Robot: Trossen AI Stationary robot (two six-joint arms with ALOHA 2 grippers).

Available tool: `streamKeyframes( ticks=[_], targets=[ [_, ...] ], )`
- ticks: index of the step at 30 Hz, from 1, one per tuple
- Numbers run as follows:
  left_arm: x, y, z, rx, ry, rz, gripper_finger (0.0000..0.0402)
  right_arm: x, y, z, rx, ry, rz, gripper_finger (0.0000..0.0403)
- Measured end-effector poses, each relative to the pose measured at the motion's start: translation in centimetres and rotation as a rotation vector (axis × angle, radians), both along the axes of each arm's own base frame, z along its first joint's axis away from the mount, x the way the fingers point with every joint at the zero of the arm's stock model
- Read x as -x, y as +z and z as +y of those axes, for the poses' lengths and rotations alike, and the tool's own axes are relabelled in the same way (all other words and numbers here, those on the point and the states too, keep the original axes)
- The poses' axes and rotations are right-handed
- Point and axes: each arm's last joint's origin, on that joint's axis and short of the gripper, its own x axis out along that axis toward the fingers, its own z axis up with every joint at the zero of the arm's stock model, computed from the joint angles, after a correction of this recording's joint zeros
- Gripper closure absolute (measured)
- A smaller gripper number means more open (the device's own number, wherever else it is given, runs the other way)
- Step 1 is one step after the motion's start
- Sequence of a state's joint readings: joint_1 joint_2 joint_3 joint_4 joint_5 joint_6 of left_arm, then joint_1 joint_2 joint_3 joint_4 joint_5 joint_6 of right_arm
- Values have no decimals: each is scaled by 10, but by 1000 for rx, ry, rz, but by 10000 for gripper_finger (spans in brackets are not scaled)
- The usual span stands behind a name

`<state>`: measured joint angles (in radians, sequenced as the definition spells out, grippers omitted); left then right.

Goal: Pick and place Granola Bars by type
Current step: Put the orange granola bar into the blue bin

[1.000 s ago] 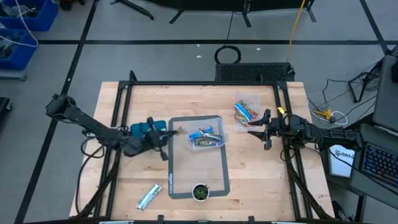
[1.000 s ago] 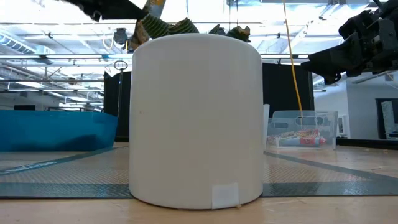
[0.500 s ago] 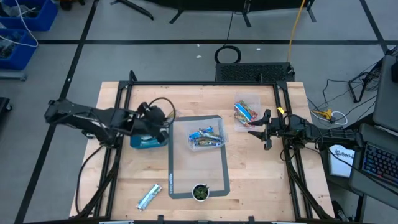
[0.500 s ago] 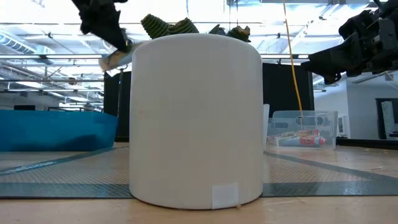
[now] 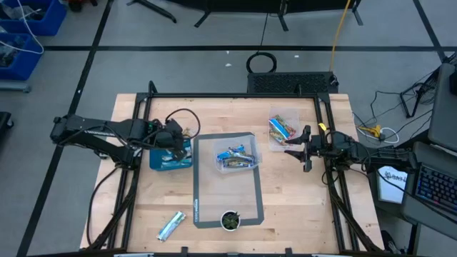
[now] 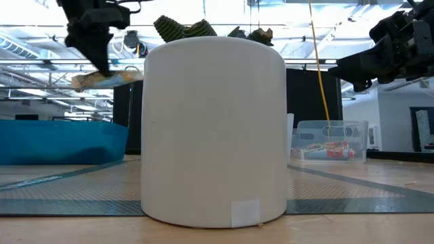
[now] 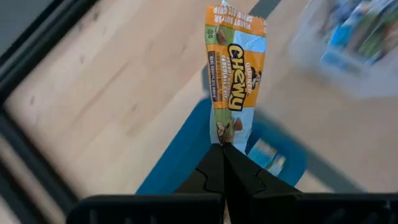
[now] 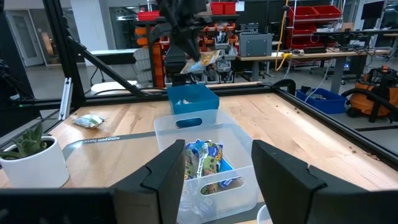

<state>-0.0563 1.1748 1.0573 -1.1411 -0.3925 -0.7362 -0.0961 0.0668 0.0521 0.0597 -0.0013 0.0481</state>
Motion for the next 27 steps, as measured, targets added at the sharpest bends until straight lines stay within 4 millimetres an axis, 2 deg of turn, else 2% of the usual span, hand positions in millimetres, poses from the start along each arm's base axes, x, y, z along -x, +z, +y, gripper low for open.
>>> streamKeyframes(
  ticks=[6,12,21,27],
  targets=[
    [16,-4,-3,45,87,137,401,0,0,0,0,-1,0,227],
    [20,-9,-12,47,119,150,401,0,0,0,0,-1,0,227],
    [37,-65,-15,131,178,316,401,0,0,0,0,0,0,227],
    [33,-92,-13,229,116,271,401,0,0,0,0,0,0,227]
  ],
)
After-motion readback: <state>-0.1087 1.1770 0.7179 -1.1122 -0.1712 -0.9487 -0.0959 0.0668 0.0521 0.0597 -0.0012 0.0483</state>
